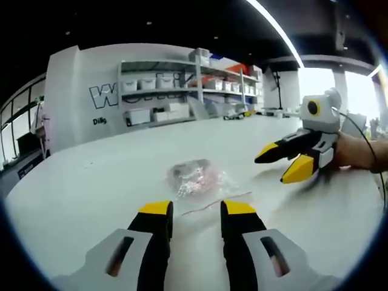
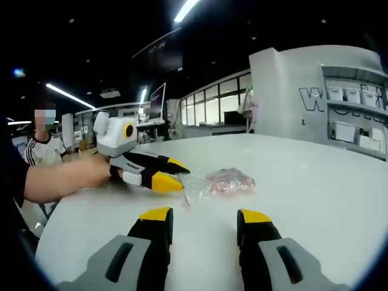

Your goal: Open the resealable bag by pulling the two sides of the seal apart until the entire bag opening is separated and visibly accessible.

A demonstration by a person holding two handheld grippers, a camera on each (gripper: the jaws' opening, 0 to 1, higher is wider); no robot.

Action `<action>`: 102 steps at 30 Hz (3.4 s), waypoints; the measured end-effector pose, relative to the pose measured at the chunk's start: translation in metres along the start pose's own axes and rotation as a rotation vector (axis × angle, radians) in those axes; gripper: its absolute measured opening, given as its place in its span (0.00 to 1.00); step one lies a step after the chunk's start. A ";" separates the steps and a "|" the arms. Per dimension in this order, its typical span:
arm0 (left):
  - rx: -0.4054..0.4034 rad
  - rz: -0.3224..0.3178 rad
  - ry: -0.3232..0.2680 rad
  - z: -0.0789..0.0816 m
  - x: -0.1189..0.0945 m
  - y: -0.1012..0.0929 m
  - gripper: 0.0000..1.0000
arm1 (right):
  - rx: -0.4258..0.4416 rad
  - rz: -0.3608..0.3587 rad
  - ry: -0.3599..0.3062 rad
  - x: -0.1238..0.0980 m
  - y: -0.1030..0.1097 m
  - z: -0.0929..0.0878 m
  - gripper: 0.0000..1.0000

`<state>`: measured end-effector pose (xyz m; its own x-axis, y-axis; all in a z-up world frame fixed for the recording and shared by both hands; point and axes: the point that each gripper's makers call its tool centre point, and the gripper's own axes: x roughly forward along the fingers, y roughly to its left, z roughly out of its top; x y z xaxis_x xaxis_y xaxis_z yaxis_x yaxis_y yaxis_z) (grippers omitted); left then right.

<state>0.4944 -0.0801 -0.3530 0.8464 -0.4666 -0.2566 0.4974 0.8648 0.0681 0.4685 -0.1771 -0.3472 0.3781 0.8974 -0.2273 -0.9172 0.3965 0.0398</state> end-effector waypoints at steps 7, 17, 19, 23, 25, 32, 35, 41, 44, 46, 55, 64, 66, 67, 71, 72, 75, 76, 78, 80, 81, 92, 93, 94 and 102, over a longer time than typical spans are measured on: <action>0.006 -0.001 -0.016 0.003 0.001 0.000 0.29 | 0.002 0.000 -0.002 0.000 0.000 0.000 0.40; 0.012 -0.005 -0.023 0.004 0.001 -0.001 0.25 | 0.002 0.000 -0.002 0.000 0.000 0.000 0.40; 0.013 -0.005 -0.025 0.004 0.001 -0.001 0.24 | 0.003 0.000 -0.002 0.000 0.000 0.000 0.40; 0.015 -0.008 -0.027 0.004 0.001 -0.002 0.23 | 0.003 0.000 -0.002 0.000 0.000 0.000 0.40; 0.019 -0.010 -0.028 0.004 0.001 -0.002 0.22 | 0.003 -0.001 -0.002 0.000 0.000 0.000 0.40; 0.027 -0.004 -0.024 0.003 0.000 -0.003 0.22 | 0.003 -0.002 -0.004 0.000 0.000 0.000 0.40; 0.027 -0.002 -0.030 0.004 0.000 -0.002 0.22 | 0.000 -0.003 -0.004 0.000 0.000 0.000 0.40; 0.024 -0.006 -0.037 0.005 0.001 -0.001 0.20 | -0.001 -0.005 -0.003 0.000 0.000 0.000 0.40; 0.028 -0.011 -0.039 0.006 0.001 -0.002 0.18 | -0.001 -0.005 -0.003 0.000 0.000 0.000 0.40; 0.026 -0.015 -0.043 0.006 0.001 -0.003 0.16 | -0.001 -0.005 -0.003 0.000 0.000 0.000 0.40; 0.014 -0.019 -0.038 0.005 0.001 -0.004 0.13 | -0.002 -0.005 -0.001 0.000 0.000 0.000 0.40; 0.005 -0.039 -0.041 0.005 0.001 -0.007 0.05 | -0.001 -0.007 -0.003 0.000 -0.001 0.000 0.40; -0.001 -0.045 -0.043 0.006 0.001 -0.009 0.05 | -0.002 -0.007 -0.002 0.000 -0.001 0.000 0.40; -0.004 -0.045 -0.040 0.005 0.001 -0.009 0.04 | -0.002 -0.007 -0.001 0.000 -0.001 0.000 0.40; -0.010 -0.050 -0.042 0.006 0.001 -0.010 0.03 | -0.002 -0.008 0.000 0.000 -0.001 0.000 0.40; -0.011 -0.052 -0.041 0.005 0.001 -0.010 0.03 | -0.002 -0.007 -0.001 0.000 -0.001 0.000 0.40; -0.012 -0.055 -0.044 0.006 0.001 -0.011 0.02 | -0.002 -0.008 -0.002 -0.001 -0.001 0.000 0.40; -0.010 -0.056 -0.044 0.006 0.001 -0.011 0.02 | -0.002 -0.008 -0.002 0.000 -0.001 0.000 0.40; -0.006 -0.060 -0.046 0.006 0.001 -0.012 0.02 | -0.002 -0.010 -0.001 0.000 -0.001 0.000 0.40; -0.009 -0.062 -0.045 0.006 0.001 -0.012 0.02 | -0.002 -0.010 -0.001 0.000 -0.002 0.000 0.40; -0.009 -0.064 -0.045 0.006 0.001 -0.013 0.02 | -0.003 -0.011 -0.001 0.000 -0.002 0.000 0.40; -0.005 -0.065 -0.066 0.010 -0.003 -0.016 0.02 | -0.002 -0.011 -0.001 -0.001 -0.002 0.000 0.40; -0.005 -0.065 -0.070 0.010 -0.004 -0.016 0.02 | -0.002 -0.011 -0.001 -0.001 -0.002 0.000 0.40; -0.003 -0.064 -0.074 0.011 -0.004 -0.016 0.02 | -0.002 -0.011 -0.001 -0.001 -0.002 0.000 0.40; 0.010 -0.060 -0.107 0.017 -0.009 -0.016 0.02 | -0.002 -0.012 -0.001 -0.001 -0.002 0.000 0.40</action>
<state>0.4820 -0.0930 -0.3351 0.8301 -0.5354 -0.1560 0.5495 0.8329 0.0656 0.4698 -0.1784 -0.3475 0.3888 0.8929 -0.2270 -0.9130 0.4065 0.0352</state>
